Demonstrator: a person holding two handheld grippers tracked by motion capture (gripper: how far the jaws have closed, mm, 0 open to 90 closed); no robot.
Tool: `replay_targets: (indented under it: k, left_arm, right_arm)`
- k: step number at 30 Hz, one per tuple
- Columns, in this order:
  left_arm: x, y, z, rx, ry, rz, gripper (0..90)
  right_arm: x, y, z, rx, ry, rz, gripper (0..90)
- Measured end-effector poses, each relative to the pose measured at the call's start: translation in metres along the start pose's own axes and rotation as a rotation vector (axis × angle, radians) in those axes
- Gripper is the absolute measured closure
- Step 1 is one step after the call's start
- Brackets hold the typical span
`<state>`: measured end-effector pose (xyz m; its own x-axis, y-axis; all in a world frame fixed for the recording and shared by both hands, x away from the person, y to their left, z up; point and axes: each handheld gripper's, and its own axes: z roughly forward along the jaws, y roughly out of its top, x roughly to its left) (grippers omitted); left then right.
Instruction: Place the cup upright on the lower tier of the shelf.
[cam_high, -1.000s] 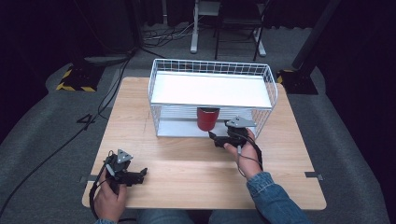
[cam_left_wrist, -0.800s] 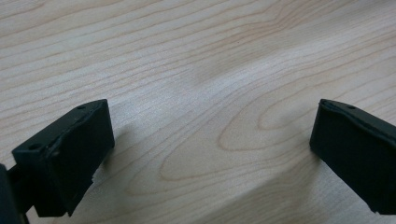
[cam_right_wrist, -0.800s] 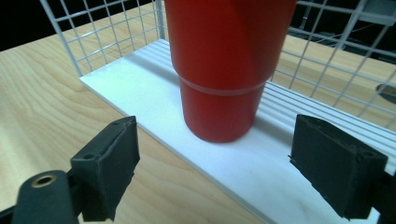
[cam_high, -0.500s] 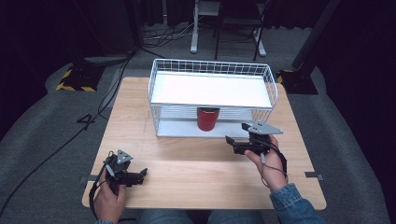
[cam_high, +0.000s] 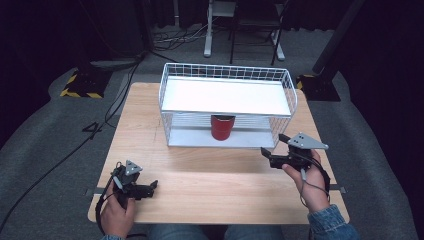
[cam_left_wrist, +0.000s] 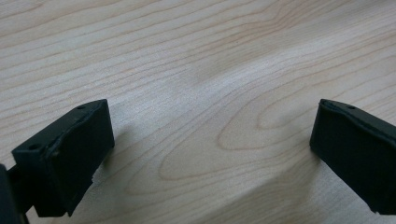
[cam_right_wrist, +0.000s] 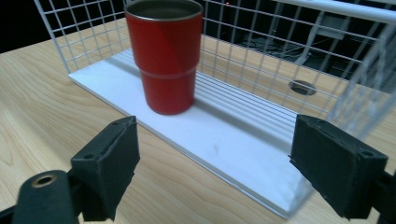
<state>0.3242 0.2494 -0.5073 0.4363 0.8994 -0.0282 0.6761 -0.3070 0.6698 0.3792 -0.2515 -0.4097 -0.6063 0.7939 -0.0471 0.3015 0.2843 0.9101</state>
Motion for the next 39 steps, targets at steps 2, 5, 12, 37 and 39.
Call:
replay_targets:
  k: [2,5,12,37,39]
  left_arm:
    - [0.0,0.0,0.0,0.002,0.002,0.001,0.0]
    - [0.0,0.001,0.0,0.004,0.0,0.0,0.0]
    - [0.0,0.001,0.0,0.005,-0.001,0.001,0.0]
    - [0.0,0.001,0.0,0.005,-0.001,0.001,0.0]
    - [0.0,0.001,0.0,0.004,0.0,0.0,0.0]
  right_arm:
    - [-0.002,-0.001,-0.003,0.0,-0.006,0.001,15.9]
    - [-0.012,-0.008,-0.012,0.013,-0.036,0.02,15.9]
    - [-0.03,-0.02,-0.024,0.034,-0.086,0.05,16.0]
    - [-0.095,-0.082,-0.052,0.173,-0.212,0.154,16.2]
    - [-0.096,-0.084,-0.052,0.178,-0.213,0.154,16.2]
